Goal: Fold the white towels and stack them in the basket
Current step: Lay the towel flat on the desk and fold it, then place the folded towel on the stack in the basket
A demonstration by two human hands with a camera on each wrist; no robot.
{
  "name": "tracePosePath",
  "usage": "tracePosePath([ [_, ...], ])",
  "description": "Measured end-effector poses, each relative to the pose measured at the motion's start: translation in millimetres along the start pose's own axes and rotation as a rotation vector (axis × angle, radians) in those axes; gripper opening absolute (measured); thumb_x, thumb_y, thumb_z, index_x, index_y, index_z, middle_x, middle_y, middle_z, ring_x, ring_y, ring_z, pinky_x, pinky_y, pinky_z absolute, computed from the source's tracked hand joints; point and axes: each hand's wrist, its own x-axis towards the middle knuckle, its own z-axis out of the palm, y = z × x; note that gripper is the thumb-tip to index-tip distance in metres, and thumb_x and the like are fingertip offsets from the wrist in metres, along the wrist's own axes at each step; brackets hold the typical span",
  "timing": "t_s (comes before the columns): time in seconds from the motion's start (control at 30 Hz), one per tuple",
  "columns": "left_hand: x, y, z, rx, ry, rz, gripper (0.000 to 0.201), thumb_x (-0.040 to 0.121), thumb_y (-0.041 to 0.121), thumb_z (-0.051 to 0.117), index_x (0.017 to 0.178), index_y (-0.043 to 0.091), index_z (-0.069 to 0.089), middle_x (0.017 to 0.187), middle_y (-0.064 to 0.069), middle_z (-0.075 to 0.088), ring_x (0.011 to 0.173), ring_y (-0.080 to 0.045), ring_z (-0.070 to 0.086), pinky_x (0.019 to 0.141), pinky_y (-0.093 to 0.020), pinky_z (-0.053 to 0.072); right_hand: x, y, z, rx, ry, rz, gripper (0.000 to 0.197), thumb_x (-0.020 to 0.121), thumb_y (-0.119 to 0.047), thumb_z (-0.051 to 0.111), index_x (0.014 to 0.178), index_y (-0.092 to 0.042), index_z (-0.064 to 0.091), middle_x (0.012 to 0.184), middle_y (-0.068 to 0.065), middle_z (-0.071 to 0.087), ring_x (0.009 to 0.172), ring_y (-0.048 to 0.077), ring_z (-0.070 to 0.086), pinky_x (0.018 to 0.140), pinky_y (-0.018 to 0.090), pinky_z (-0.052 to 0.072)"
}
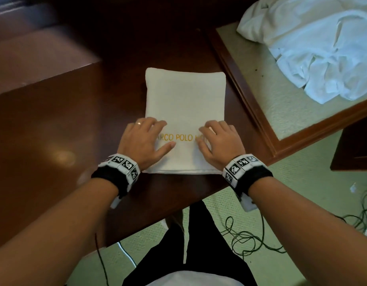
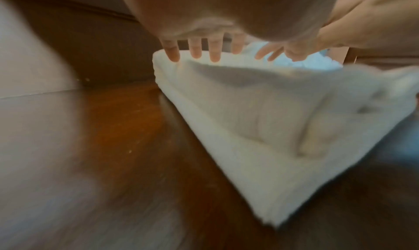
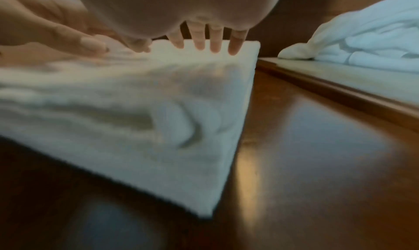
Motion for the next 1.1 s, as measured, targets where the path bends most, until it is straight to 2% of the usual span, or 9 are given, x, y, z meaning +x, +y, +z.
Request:
tracePosePath([
  [0.13,15.5,1.0,21.3,0.07,-0.235,-0.017,0.09,0.086,0.082,0.018,0.16,0.031,0.012,0.169,0.0,0.007,0.154,-0.025,0.011,0.119,-0.051,0.02,7.2,-1.6,26.8,-0.07,-0.305,0.144,0.071,0.098,-0.059,0.029,0.156,-0.018,0.022,0.165,0.007,0.011,0.151,0.025,0.014,0.114,0.048,0.025],
  [0.27,3.8,-23.0,26.0,0.054,-0.295,-0.12,0.101,0.081,0.09,0.006,0.159,0.028,-0.012,0.165,0.011,-0.022,0.155,-0.021,-0.009,0.123,-0.052,0.005,-21.8,28.2,36.6,-0.081,-0.375,0.221,0.082,0.095,-0.069,0.016,0.158,-0.018,0.001,0.166,-0.002,-0.01,0.152,0.013,-0.008,0.121,0.047,0.007],
  [0.47,57.2,-28.4,3.1,0.058,-0.127,-0.102,0.101,0.085,0.083,0.024,0.157,0.013,0.021,0.167,-0.008,0.016,0.151,-0.032,0.018,0.118,-0.052,0.018,29.7,49.1,10.7,-0.061,-0.176,0.142,0.065,0.095,-0.058,0.033,0.145,-0.017,0.043,0.157,0.009,0.033,0.142,0.03,0.032,0.105,0.05,0.031],
  [0.6,107.2,-29.0,-1.8,0.181,-0.201,-0.027,0.092,0.089,0.08,0.016,0.16,0.023,0.006,0.169,-0.001,-0.002,0.155,-0.028,0.003,0.121,-0.057,0.006,92.2,55.0,8.7,-0.139,-0.263,0.06,0.067,0.098,-0.057,0.029,0.155,-0.024,0.02,0.165,0.007,0.009,0.15,0.029,0.014,0.111,0.052,0.025],
  [0.77,105.2,-48.2,2.6,0.155,-0.338,-0.155,0.088,0.088,0.085,0.01,0.158,0.036,-0.011,0.165,0.013,-0.021,0.154,-0.025,-0.012,0.116,-0.065,-0.008,96.4,76.6,16.7,-0.152,-0.422,0.127,0.073,0.098,-0.062,0.021,0.158,-0.021,0.007,0.166,-0.001,-0.01,0.152,0.021,-0.004,0.119,0.056,0.012],
  [0.83,94.3,-48.6,2.1,0.1,-0.351,-0.256,0.09,0.086,0.086,0.014,0.158,0.037,-0.008,0.167,0.011,-0.013,0.154,-0.027,-0.008,0.115,-0.067,-0.003,84.0,77.6,11.2,-0.157,-0.397,0.213,0.075,0.097,-0.062,0.026,0.157,-0.018,0.013,0.166,0.001,-0.001,0.152,0.026,0.007,0.117,0.055,0.018],
  [0.93,71.3,-38.8,-0.4,0.018,-0.299,-0.423,0.094,0.085,0.086,0.027,0.158,0.028,0.012,0.165,-0.001,0.02,0.148,-0.033,0.019,0.112,-0.063,0.018,59.3,65.9,6.5,-0.124,-0.354,0.362,0.072,0.094,-0.062,0.037,0.147,-0.013,0.031,0.148,0.011,0.038,0.128,0.035,0.045,0.1,0.05,0.038],
  [1.03,42.6,-17.6,-1.3,-0.019,-0.26,-0.509,0.085,0.084,0.082,0.037,0.133,0.013,0.046,0.138,-0.011,0.052,0.127,-0.036,0.045,0.101,-0.053,0.037,31.6,42.4,5.6,0.006,-0.424,0.545,0.06,0.094,-0.064,0.039,0.123,-0.012,0.045,0.118,0.011,0.06,0.103,0.035,0.06,0.079,0.041,0.043],
  [1.1,24.6,-1.8,0.9,-0.137,-0.285,-0.602,0.079,0.082,0.082,0.045,0.119,0.012,0.049,0.124,-0.013,0.06,0.116,-0.036,0.056,0.09,-0.048,0.045,14.6,25.7,6.6,0.08,-0.462,0.641,0.061,0.092,-0.068,0.04,0.118,-0.013,0.045,0.113,0.012,0.063,0.101,0.035,0.062,0.074,0.039,0.04],
])
